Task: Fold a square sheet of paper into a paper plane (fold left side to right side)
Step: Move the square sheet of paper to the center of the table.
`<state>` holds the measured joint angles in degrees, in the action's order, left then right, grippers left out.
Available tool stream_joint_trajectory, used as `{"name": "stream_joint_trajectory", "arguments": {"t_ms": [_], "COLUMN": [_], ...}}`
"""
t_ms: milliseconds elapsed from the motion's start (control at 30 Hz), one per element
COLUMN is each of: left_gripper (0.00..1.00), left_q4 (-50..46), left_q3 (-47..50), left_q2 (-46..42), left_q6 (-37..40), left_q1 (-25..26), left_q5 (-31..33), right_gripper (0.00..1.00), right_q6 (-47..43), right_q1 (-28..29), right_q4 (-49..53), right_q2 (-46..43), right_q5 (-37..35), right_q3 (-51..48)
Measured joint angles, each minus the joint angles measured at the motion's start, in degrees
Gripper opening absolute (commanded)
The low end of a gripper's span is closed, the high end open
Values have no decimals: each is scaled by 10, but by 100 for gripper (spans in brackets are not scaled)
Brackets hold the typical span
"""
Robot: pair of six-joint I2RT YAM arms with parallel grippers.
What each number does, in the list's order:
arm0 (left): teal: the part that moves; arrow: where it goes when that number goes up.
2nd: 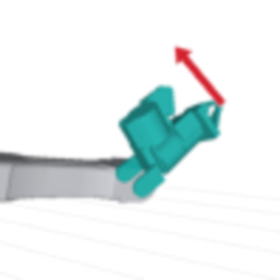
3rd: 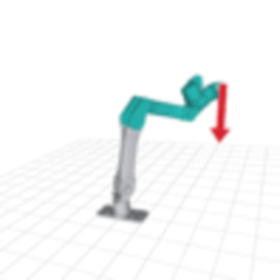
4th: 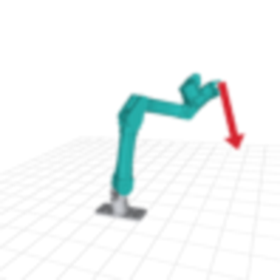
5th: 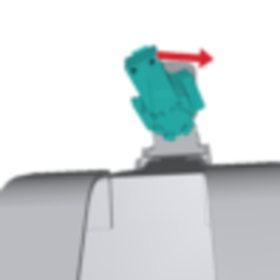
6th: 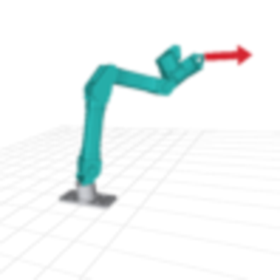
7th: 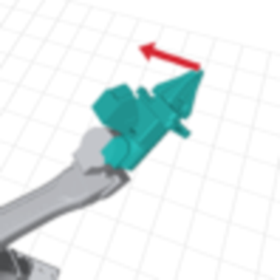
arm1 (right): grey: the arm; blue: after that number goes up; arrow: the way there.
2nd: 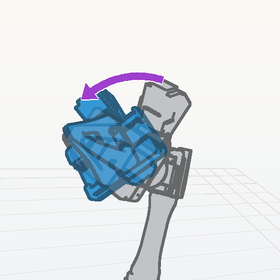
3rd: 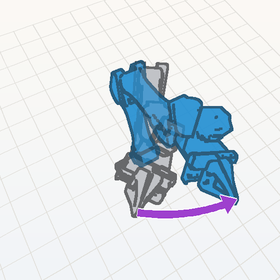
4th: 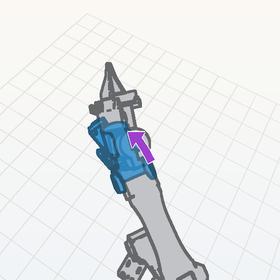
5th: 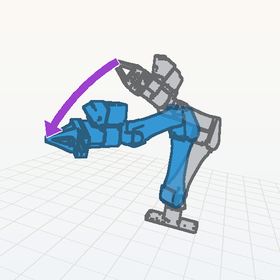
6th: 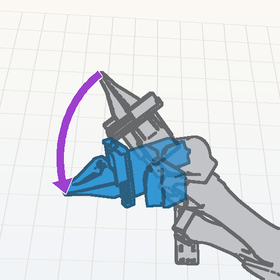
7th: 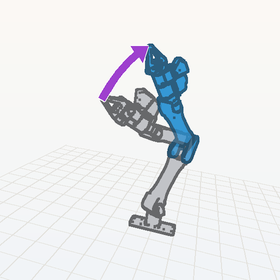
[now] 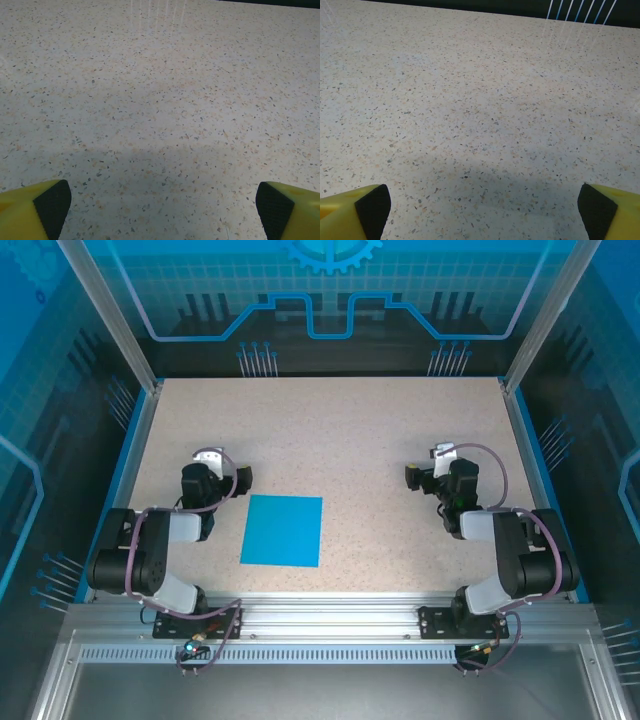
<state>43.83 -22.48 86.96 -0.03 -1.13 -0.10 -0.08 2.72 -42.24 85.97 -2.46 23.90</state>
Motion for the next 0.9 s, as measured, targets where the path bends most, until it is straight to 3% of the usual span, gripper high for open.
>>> {"name": "stream_joint_trajectory", "arguments": {"t_ms": [700, 900], "left_gripper": [99, 99], "left_q4": [-3, -119], "left_q3": [-2, -50], "left_q2": [0, -73], "left_q6": [0, -13], "left_q1": [0, 0], "left_q5": [1, 11], "right_gripper": [100, 100], "right_q6": [0, 13], "right_q1": [0, 0], "right_q4": [4, 85], "right_q2": [0, -58], "right_q5": [-1, -21], "right_q3": [1, 17]}}
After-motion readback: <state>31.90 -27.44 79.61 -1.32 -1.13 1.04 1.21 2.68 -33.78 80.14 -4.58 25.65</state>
